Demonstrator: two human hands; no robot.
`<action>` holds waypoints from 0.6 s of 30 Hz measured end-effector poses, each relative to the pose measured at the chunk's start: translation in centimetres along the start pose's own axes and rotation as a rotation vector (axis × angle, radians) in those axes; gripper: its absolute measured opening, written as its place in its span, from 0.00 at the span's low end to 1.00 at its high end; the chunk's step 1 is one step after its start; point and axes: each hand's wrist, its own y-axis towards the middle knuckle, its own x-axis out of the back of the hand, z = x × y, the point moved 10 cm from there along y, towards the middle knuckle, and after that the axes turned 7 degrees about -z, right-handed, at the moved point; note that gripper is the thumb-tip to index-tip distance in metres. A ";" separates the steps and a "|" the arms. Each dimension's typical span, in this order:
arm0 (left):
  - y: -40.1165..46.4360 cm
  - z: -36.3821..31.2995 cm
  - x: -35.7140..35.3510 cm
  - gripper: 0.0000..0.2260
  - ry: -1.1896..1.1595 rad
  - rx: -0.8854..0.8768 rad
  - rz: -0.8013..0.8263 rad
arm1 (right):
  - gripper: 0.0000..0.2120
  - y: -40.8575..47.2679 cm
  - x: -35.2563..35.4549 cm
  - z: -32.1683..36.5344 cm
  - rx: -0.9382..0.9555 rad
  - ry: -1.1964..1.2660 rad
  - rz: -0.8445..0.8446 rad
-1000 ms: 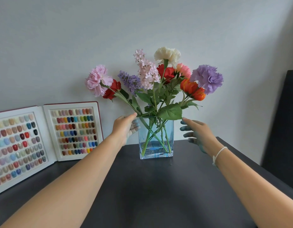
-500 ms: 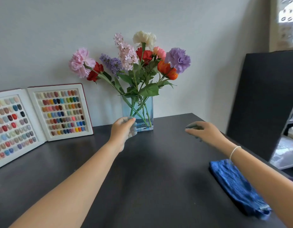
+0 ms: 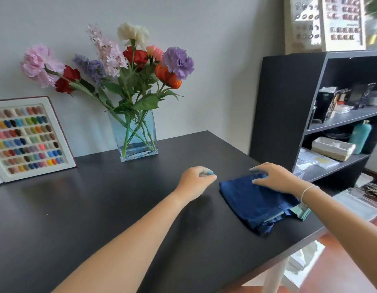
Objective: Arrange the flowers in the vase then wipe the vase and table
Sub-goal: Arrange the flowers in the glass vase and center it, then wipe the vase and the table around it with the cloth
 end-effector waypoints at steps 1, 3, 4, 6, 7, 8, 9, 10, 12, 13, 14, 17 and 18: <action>0.1 -0.2 -1.3 0.14 0.075 -0.015 0.035 | 0.21 0.0 -0.2 -0.5 -0.012 -0.018 0.012; 0.3 -0.6 -3.4 0.20 0.224 -0.049 0.072 | 0.22 0.0 -0.3 -1.1 -0.024 -0.024 0.025; 0.4 -0.7 -4.1 0.21 0.269 -0.060 0.079 | 0.22 0.1 -0.4 -1.2 -0.023 -0.026 0.031; 0.7 -0.9 -5.0 0.23 0.307 -0.055 0.088 | 0.22 0.4 -0.6 -1.3 -0.016 -0.035 0.054; 0.8 -0.9 -5.4 0.23 0.327 -0.054 0.095 | 0.22 0.6 -0.6 -1.4 -0.015 -0.039 0.067; 0.8 -1.0 -5.7 0.22 0.353 -0.061 0.106 | 0.22 0.7 -0.6 -1.3 -0.014 -0.046 0.075; 0.9 -1.2 -5.9 0.21 0.381 -0.073 0.115 | 0.22 1.0 -0.6 -1.3 -0.013 -0.053 0.076; 0.9 -1.4 -6.0 0.18 0.402 -0.086 0.118 | 0.22 1.2 -0.7 -1.2 -0.011 -0.057 0.075; 1.1 -1.7 -6.1 0.08 0.409 -0.109 0.117 | 0.19 1.5 -0.9 -1.0 -0.012 -0.054 0.078; 1.2 -1.7 -6.0 0.04 0.411 -0.109 0.115 | 0.17 1.7 -1.0 -1.0 -0.018 -0.041 0.088; 1.3 -1.7 -6.0 0.02 0.415 -0.107 0.117 | 0.15 1.8 -1.1 -0.9 -0.034 -0.019 0.096; 1.5 -1.8 -5.5 0.04 0.367 -0.088 0.116 | 0.06 1.8 -1.0 -0.4 -0.049 0.031 0.109; 1.6 -1.9 -5.0 0.04 0.327 -0.080 0.108 | 0.05 1.9 -0.9 -0.1 -0.036 0.044 0.102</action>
